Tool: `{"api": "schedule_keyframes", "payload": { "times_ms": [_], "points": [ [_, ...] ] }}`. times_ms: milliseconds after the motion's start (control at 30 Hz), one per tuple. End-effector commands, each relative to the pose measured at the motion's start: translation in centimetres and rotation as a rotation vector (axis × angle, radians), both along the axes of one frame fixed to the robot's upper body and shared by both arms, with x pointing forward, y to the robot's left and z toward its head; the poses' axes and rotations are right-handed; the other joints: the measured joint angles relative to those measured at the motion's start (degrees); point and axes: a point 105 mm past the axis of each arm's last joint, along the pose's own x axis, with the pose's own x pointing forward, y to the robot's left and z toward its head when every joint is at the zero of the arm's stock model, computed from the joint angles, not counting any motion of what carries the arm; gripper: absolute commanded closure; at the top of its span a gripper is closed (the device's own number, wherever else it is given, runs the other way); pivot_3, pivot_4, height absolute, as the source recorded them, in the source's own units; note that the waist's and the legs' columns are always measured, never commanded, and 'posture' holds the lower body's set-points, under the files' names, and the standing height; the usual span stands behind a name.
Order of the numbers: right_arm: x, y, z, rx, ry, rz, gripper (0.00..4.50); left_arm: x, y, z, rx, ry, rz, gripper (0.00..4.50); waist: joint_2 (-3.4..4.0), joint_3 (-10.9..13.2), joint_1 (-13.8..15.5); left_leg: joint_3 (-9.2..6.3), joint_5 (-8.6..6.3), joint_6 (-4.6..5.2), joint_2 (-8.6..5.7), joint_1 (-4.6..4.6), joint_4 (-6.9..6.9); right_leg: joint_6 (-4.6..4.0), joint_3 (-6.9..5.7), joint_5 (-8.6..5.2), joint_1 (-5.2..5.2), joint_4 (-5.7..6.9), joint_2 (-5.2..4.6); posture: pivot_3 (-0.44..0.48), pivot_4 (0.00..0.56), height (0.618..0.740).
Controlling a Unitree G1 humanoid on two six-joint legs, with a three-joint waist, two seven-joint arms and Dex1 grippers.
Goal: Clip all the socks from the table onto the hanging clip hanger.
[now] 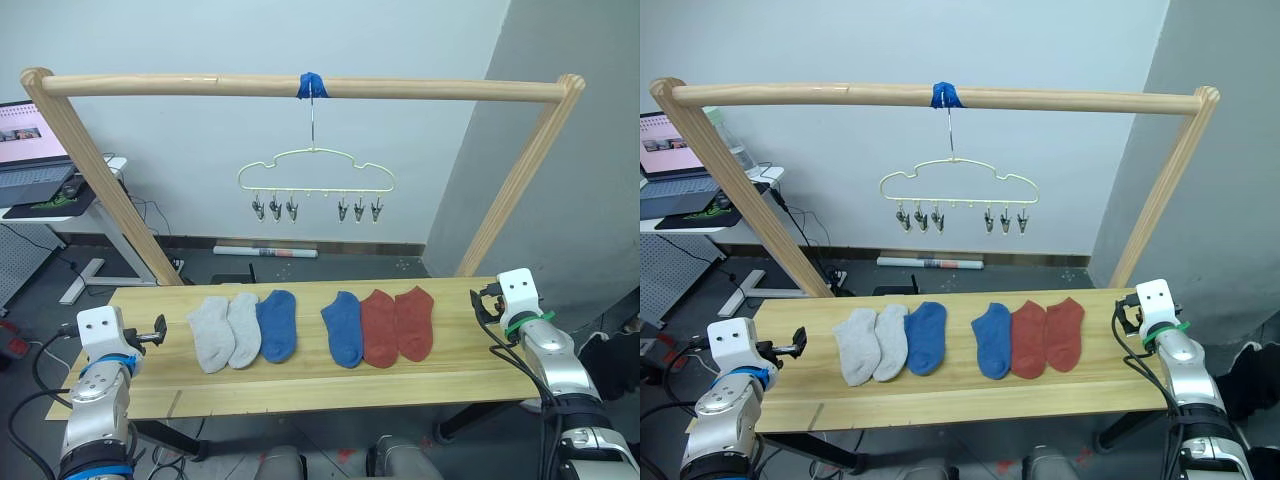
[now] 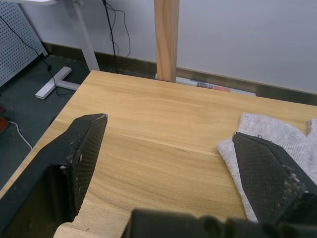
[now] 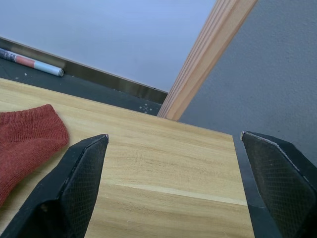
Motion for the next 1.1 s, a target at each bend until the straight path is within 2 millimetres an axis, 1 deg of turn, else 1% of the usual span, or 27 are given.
{"api": "schedule_keyframes", "payload": {
  "times_ms": [33,167,333,467,567,633,733,867,967,1000,1100],
  "points": [
    [0.6,-0.3,1.9,-0.005,-0.066,-0.009,0.00,0.8,-0.5,1.7,0.002,-0.056,-0.036,0.01,0.00,0.0,0.0,0.00,0.00,0.00,0.00,0.00,0.00,0.00,0.00,0.00,0.00,0.00,0.00,0.085,0.067,0.740],
    [0.6,-0.3,1.9,-0.008,-0.062,-0.006,0.00,0.9,-1.2,1.8,0.000,-0.058,-0.074,0.01,0.00,0.2,0.0,0.01,0.00,0.00,0.00,-0.01,0.00,0.00,0.01,0.00,-0.01,-0.01,0.00,0.085,0.070,0.740],
    [0.6,-0.2,2.0,-0.012,-0.056,0.000,0.00,1.7,-2.4,3.7,0.022,-0.121,-0.167,0.01,0.01,0.4,0.0,0.01,0.00,0.00,0.01,-0.01,0.00,0.00,0.01,0.00,-0.01,-0.01,0.00,0.095,0.082,0.740],
    [0.8,0.4,2.8,-0.014,-0.065,0.035,0.00,2.3,-4.4,5.9,-0.018,-0.203,-0.278,0.01,0.04,1.0,0.0,0.02,0.00,0.00,0.02,-0.01,0.00,-0.01,0.02,-0.01,-0.01,-0.02,-0.01,0.088,0.100,0.740],
    [0.8,0.9,3.3,-0.007,-0.075,0.054,0.00,2.4,-5.3,6.7,-0.024,-0.218,-0.327,0.01,0.17,1.2,0.0,0.06,0.00,0.00,0.02,-0.03,0.00,-0.01,0.07,-0.01,-0.04,-0.04,0.00,0.088,0.100,0.740],
    [0.7,1.3,3.6,-0.004,-0.081,0.065,0.00,2.4,-5.7,7.0,-0.013,-0.212,-0.353,0.01,0.21,1.6,0.0,0.06,-0.01,0.01,0.02,-0.04,-0.02,-0.01,0.06,-0.01,-0.05,-0.06,0.00,0.071,0.119,0.740],
    [0.7,3.1,4.8,0.002,-0.117,0.116,0.00,2.9,-6.8,7.8,0.005,-0.216,-0.418,0.01,0.20,2.1,0.0,0.04,-0.02,0.03,0.03,-0.06,-0.02,-0.01,0.05,-0.02,-0.06,-0.06,0.00,0.068,0.121,0.740],
    [0.3,6.0,6.7,0.004,-0.161,0.231,0.00,4.4,-8.4,10.6,-0.037,-0.306,-0.463,0.01,0.17,3.0,0.0,0.02,-0.02,0.03,0.04,-0.09,0.00,-0.01,0.04,-0.02,-0.09,-0.05,0.00,0.051,0.131,0.740],
    [-0.6,9.9,9.4,0.083,-0.209,0.409,0.00,5.8,-10.4,13.2,-0.060,-0.378,-0.516,0.01,0.13,3.4,-0.1,0.02,-0.02,0.03,0.02,-0.12,0.00,0.00,0.04,-0.01,-0.09,-0.07,0.00,0.038,0.133,0.740],
    [-0.8,10.5,9.9,0.098,-0.213,0.438,0.00,6.0,-10.6,13.6,-0.063,-0.387,-0.522,0.01,0.13,3.5,-0.1,0.02,-0.02,0.02,0.03,-0.14,0.00,0.00,0.04,-0.01,-0.10,-0.10,0.00,0.027,0.135,0.740],
    [-1.9,13.5,12.5,0.190,-0.236,0.610,0.00,7.0,-11.9,15.2,-0.065,-0.428,-0.554,0.01,0.07,3.8,-0.5,0.02,-0.03,0.02,0.02,-0.17,-0.02,0.04,0.03,-0.01,-0.10,-0.14,0.00,0.017,0.137,0.740]
  ]
}}
